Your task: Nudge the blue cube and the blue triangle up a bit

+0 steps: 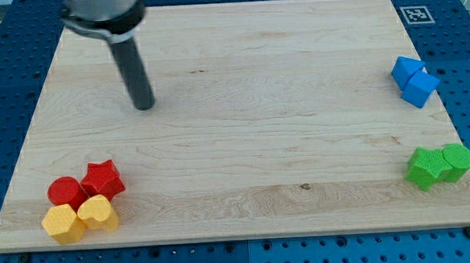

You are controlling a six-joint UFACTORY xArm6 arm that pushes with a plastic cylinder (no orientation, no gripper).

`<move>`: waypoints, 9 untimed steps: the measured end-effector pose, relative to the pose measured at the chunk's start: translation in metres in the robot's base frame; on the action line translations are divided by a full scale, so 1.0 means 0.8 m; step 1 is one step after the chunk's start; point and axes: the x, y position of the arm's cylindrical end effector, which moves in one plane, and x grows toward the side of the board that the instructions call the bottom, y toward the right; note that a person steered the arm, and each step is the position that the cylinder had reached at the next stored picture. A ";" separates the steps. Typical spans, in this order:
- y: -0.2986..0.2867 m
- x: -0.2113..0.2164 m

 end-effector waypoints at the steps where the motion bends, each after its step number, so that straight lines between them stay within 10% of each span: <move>1: 0.087 0.005; 6: 0.520 0.098; 9: 0.537 0.040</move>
